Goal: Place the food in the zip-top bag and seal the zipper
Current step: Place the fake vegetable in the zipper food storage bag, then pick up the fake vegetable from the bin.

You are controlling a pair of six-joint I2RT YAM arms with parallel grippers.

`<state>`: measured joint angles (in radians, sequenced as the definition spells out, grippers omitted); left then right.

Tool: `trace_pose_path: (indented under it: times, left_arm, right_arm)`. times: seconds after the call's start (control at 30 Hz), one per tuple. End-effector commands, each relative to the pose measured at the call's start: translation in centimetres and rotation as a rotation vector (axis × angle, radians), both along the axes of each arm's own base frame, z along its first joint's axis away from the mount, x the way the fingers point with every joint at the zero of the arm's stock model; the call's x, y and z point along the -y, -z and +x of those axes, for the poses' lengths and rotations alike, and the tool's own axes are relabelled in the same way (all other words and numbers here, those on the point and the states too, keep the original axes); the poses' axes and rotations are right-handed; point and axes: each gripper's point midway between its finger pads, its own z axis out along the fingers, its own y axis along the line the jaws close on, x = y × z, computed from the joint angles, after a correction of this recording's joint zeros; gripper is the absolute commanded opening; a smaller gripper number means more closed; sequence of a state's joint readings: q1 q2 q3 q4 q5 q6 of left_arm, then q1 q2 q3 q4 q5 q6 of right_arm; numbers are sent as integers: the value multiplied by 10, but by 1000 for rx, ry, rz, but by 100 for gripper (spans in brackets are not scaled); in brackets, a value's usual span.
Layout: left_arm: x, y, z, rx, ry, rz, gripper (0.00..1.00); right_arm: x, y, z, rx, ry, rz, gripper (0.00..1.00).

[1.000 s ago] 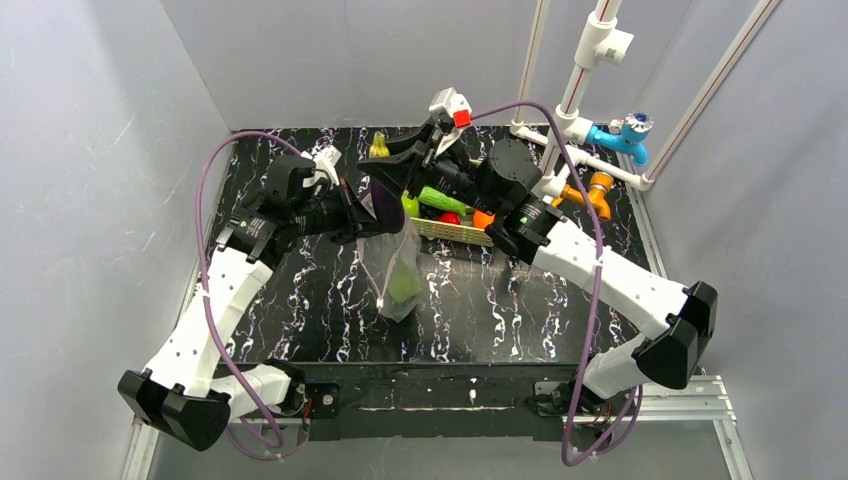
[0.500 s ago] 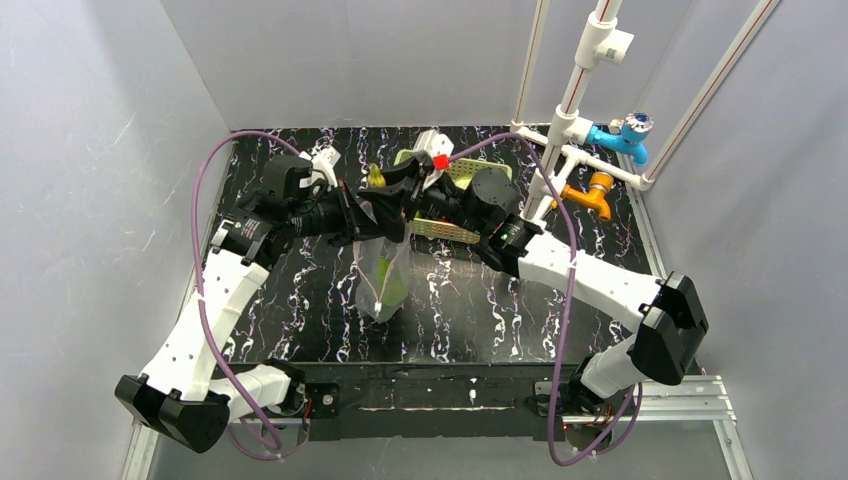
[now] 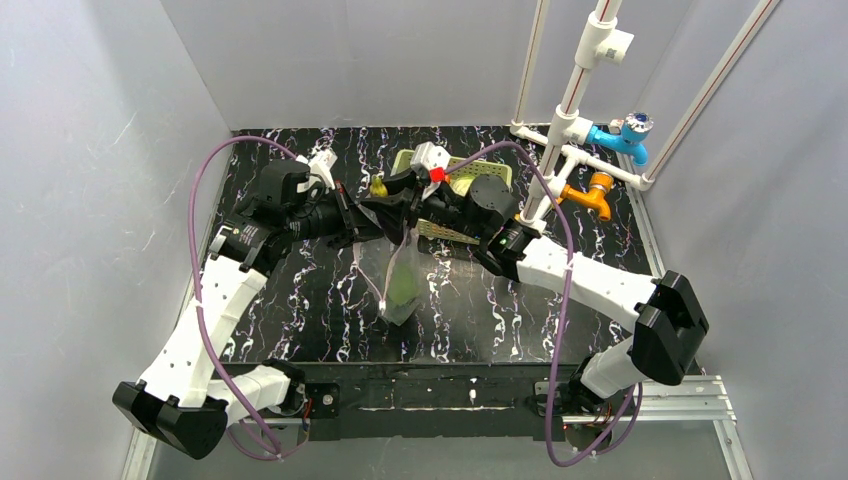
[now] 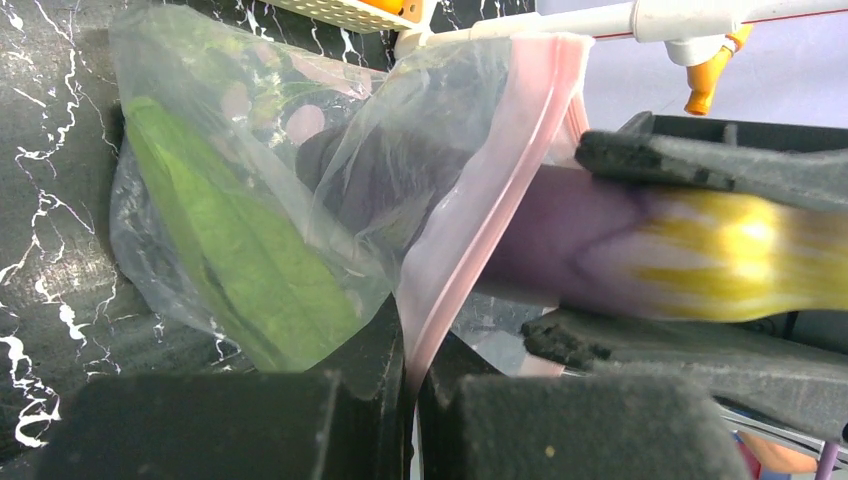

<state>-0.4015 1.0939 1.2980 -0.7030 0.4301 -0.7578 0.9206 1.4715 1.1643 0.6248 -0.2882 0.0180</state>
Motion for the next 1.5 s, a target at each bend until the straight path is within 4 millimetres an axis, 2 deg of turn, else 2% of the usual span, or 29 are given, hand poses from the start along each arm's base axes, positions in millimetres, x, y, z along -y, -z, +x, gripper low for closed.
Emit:
trace_pose_path:
  times: [0.0, 0.1, 0.13, 0.2, 0.33, 0.5, 0.7, 0.83, 0.93, 1.07, 1.13, 1.23, 1.37, 1.47]
  left_arm:
    - [1, -12, -6, 34, 11, -30, 0]
    - [-1, -11, -5, 36, 5, -20, 0]
    - [-1, -10, -4, 35, 2, -15, 0]
    - [-1, -8, -2, 34, -2, -12, 0]
    - [2, -4, 2, 27, -4, -22, 0]
    - [3, -6, 7, 40, -20, -34, 0]
    - [-4, -11, 14, 82, -59, -7, 0]
    - [-29, -11, 17, 118, -121, 142, 0]
    - [-53, -22, 17, 177, -144, 280, 0]
    - [-83, -33, 17, 213, -169, 456, 0]
    - [-93, -33, 19, 213, -181, 520, 0]
    - [-97, -17, 20, 184, -191, 547, 0]
    - [-69, 26, 16, 105, -134, 414, 0]
    - [-69, 65, 15, 30, -151, 430, 0]
  right_arm:
    - [15, -43, 4, 87, 32, 76, 38]
    - [31, -39, 5, -12, 91, 63, 70]
    - [35, -37, 2, -36, 94, 51, 77]
    - [39, -27, -5, -93, 81, 11, 83]
    - [54, -20, -9, -291, 126, -17, 86]
    - [82, -16, -16, -501, 224, -36, 91]
    - [113, 0, -13, -654, 388, -97, 95]
    - [138, 7, -15, -684, 478, -98, 97]
    - [156, 16, -14, -687, 535, -83, 98]
    - [165, 36, -17, -699, 548, -118, 98]
    - [164, 44, -19, -709, 538, -143, 98]
    - [159, 52, -24, -733, 509, -170, 98]
    - [155, 56, -33, -757, 460, -191, 98]
    - [155, 61, -38, -764, 440, -197, 98]
